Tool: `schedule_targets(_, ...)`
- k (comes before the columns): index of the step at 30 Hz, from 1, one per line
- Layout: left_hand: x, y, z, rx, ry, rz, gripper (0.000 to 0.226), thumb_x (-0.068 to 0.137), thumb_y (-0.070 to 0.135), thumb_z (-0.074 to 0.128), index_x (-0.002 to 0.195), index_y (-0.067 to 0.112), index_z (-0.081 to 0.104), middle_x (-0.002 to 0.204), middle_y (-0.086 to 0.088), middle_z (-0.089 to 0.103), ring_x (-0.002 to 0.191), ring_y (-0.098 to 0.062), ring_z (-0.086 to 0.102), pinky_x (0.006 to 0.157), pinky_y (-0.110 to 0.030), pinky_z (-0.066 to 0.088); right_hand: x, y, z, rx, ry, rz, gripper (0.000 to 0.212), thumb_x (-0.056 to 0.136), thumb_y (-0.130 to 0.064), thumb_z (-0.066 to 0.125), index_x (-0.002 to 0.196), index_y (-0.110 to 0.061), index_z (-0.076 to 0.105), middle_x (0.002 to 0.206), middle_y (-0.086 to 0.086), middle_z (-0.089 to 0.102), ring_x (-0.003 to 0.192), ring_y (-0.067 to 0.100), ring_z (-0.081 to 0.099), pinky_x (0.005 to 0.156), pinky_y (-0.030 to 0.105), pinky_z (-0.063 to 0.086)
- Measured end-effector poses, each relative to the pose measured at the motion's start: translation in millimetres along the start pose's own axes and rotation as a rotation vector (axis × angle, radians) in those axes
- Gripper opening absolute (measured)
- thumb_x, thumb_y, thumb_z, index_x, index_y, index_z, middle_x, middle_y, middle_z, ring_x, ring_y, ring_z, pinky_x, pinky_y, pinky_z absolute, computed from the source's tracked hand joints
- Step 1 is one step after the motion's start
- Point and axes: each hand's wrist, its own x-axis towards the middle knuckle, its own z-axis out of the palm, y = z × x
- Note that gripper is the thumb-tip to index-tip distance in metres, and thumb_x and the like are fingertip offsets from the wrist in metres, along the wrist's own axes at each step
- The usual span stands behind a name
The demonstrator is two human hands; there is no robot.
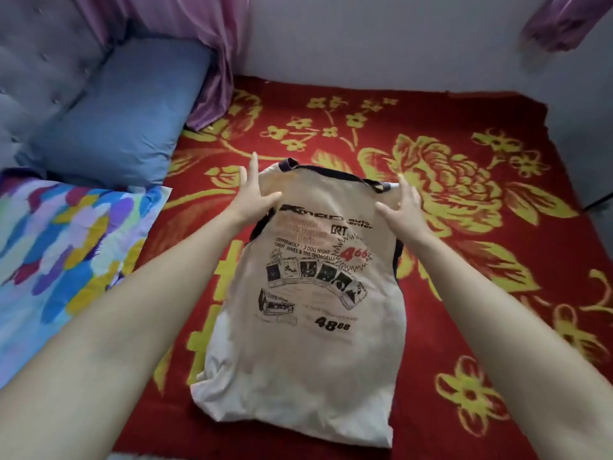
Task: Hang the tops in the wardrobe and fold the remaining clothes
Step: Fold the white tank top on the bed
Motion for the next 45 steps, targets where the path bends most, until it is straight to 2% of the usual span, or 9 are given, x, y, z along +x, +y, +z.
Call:
schedule_targets(3,-33.6,-57.2,29.9,0.088,-0.146,-0.165,0.093,0.09,0.023,0.06,0.148,0.031,-0.012,0.155,-0.012,-0.021,0.145,-0.027,-0.006,0.115,-0.044,0.011,-34.3,45.7,31.2,-0.017,-0.15,0.093,0.075,0.091,-0.018,0.056,0.15,-0.02,0.01,0.158,0.008,0.0,0.145,0.024,0.005,0.116,0.046,0.014)
schedule_targets(9,-110.6,-181.4,84.2,0.233,-0.189,-0.407,0.088,0.086,0.016,0.059,0.151,0.02,0.0,0.156,-0.017,0.008,0.142,-0.036,0.011,0.114,-0.043,0.019,-122.4,144.8,95.8,-0.147,-0.282,0.44,0.063,0.089,-0.012,0.054,0.146,-0.008,0.026,0.149,0.016,0.026,0.14,0.025,0.019,0.108,0.03,0.023)
schedule_targets(20,-202.0,-330.5,105.5,0.362,-0.141,-0.729,0.065,0.082,0.034,0.063,0.138,0.02,0.034,0.139,-0.013,0.039,0.127,-0.037,0.035,0.102,-0.045,0.028,-255.7,273.4,153.0,-0.247,-0.019,0.921,0.073,0.084,-0.012,0.059,0.147,-0.009,0.021,0.149,0.017,0.025,0.131,0.041,0.032,0.106,0.043,0.032)
schedule_targets(26,-209.1,-363.9,108.4,0.152,-0.091,-0.679,0.056,0.079,0.017,0.068,0.13,0.007,0.044,0.123,-0.015,0.057,0.111,-0.033,0.055,0.088,-0.038,0.044,-271.2,318.3,157.1,-0.12,0.027,0.909,0.08,0.082,-0.012,0.068,0.147,-0.008,0.021,0.149,0.013,0.033,0.134,0.035,0.033,0.107,0.043,0.031)
schedule_targets(29,-207.5,-377.8,108.1,0.029,-0.026,-0.715,0.055,0.076,0.011,0.066,0.128,0.008,0.048,0.114,-0.012,0.06,0.105,-0.03,0.058,0.089,-0.039,0.046,-275.0,322.6,159.0,-0.141,0.003,0.884,0.015,0.077,-0.013,0.067,0.09,-0.01,0.061,0.086,0.01,0.061,0.085,0.029,0.056,0.072,0.036,0.04)
schedule_targets(31,-207.7,-382.4,108.7,0.114,-0.004,-0.775,0.022,0.075,0.015,0.064,0.095,0.006,0.062,0.095,-0.016,0.063,0.097,-0.036,0.06,0.078,-0.036,0.044,-280.0,325.8,159.6,-0.146,-0.016,0.864,0.022,0.078,-0.015,0.064,0.064,-0.011,0.048,0.062,0.007,0.05,0.063,0.023,0.046,0.06,0.033,0.031)
schedule_targets(34,-208.8,-380.0,109.0,0.086,0.073,-0.791,0.018,0.076,0.019,0.059,0.061,0.011,0.05,0.071,-0.012,0.053,0.076,-0.029,0.051,0.068,-0.034,0.036,-283.7,321.5,153.8,0.139,0.139,0.784,0.024,0.083,-0.007,0.06,0.063,-0.009,0.047,0.058,0.006,0.049,0.059,0.017,0.041,0.053,0.026,0.034)
schedule_targets(39,-211.8,-355.1,87.7,-0.909,0.327,-0.87,0.021,0.085,0.004,0.039,0.088,0.009,0.058,0.08,-0.006,0.063,0.07,-0.019,0.061,0.057,-0.026,0.051,-278.3,304.0,123.3,1.051,0.588,0.981,0.021,0.083,0.001,0.043,0.076,-0.015,0.055,0.063,-0.004,0.065,0.055,0.011,0.061,0.049,0.018,0.05)
schedule_targets(45,-238.6,-360.8,83.1,-0.726,0.397,-0.941,0.018,0.082,-0.001,0.055,0.071,0.014,0.055,0.079,-0.004,0.057,0.086,-0.022,0.054,0.077,-0.034,0.046,-293.9,308.9,118.2,0.753,0.369,1.197,0.017,0.086,-0.006,0.055,0.072,-0.014,0.051,0.046,-0.003,0.053,0.032,0.009,0.048,0.035,0.014,0.037)
